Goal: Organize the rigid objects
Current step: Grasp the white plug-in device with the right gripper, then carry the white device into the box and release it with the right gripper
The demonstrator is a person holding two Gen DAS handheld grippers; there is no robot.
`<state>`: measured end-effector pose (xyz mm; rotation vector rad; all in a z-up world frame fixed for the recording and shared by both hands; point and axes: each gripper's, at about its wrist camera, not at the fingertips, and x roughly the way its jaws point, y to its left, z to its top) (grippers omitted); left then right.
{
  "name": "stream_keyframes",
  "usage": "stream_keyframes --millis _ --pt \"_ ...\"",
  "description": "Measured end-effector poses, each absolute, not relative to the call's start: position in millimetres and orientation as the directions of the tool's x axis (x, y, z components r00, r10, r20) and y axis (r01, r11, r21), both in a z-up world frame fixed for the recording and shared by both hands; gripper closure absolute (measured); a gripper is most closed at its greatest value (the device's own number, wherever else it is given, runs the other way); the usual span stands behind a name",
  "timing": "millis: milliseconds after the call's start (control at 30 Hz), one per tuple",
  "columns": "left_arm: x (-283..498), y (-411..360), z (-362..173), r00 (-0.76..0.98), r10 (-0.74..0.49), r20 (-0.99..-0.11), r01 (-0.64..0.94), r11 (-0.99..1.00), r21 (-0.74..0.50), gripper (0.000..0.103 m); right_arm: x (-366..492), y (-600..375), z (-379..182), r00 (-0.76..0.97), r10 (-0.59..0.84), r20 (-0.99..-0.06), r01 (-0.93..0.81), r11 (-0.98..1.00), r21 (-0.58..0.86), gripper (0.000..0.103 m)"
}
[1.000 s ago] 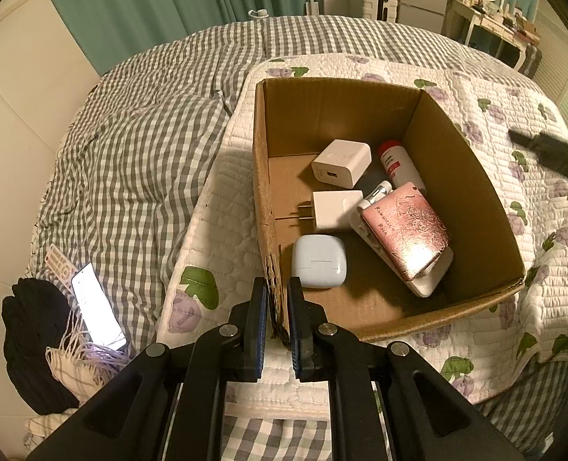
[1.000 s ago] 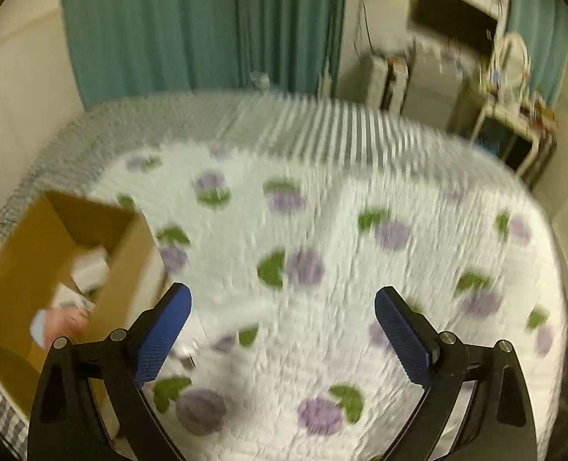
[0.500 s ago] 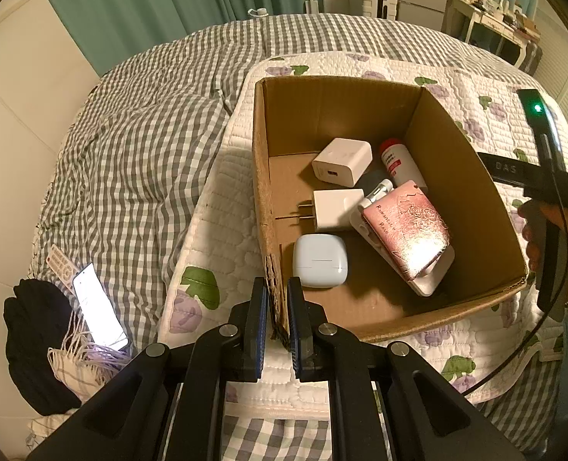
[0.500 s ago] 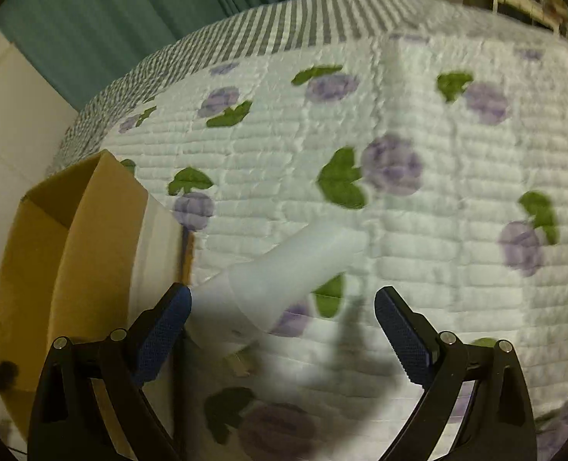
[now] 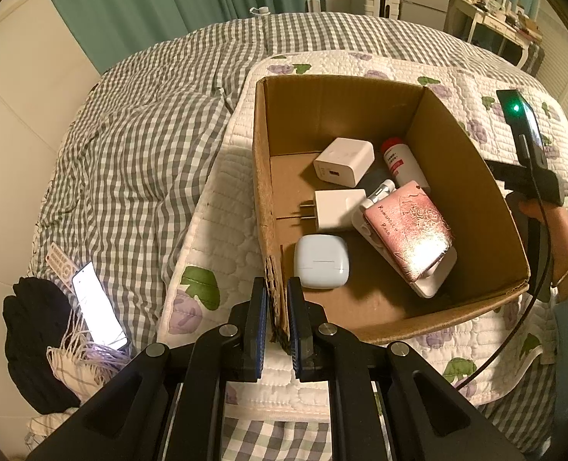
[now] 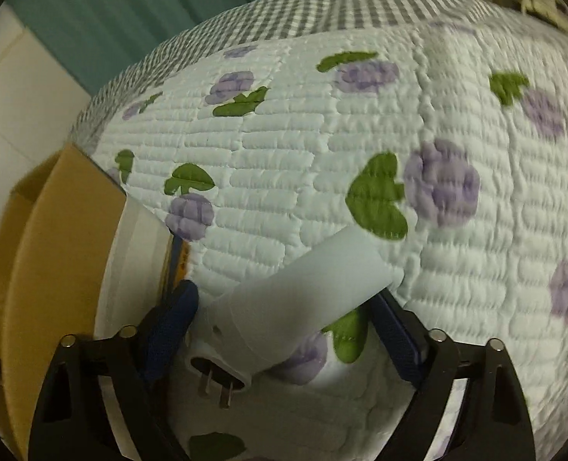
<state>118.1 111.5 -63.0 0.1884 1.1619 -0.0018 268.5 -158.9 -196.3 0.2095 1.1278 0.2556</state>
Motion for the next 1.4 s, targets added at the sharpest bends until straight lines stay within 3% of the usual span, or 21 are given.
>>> stream_keyframes --millis 133,433,600,1033,1200,1400 --pt "117.9 112.0 -62.9 0.399 0.097 -0.912 0.1 0.984 0.148 0.093 256.7 -141.4 -188.1 0.412 0.277 -0.868 -0.196 0.957 0.212 0.051" --pt "119.7 110.0 -65.0 0.399 0.096 -0.912 0.101 0.984 0.148 0.093 229.1 -144.7 -159.1 0.485 0.189 -0.854 -0.239 0.968 0.079 0.052" --pt "120.0 109.8 -64.8 0.399 0.097 -0.912 0.1 0.984 0.148 0.093 220.4 -158.7 -129.4 0.513 0.228 -0.828 -0.252 0.962 0.108 0.052" --pt "120.2 109.7 -65.2 0.399 0.097 -0.912 0.098 0.984 0.148 0.093 196.6 -126.8 14.9 0.687 0.289 -0.666 -0.384 0.923 0.005 0.052" --pt "120.4 109.3 -65.5 0.399 0.096 -0.912 0.098 0.984 0.147 0.093 190.5 -79.8 18.2 0.652 0.34 -0.678 -0.48 0.877 -0.021 0.052" --pt "120.0 106.7 -64.8 0.398 0.091 -0.913 0.098 0.985 0.141 0.093 190.1 -20.9 -18.9 0.545 0.37 -0.752 -0.581 0.814 -0.021 0.052"
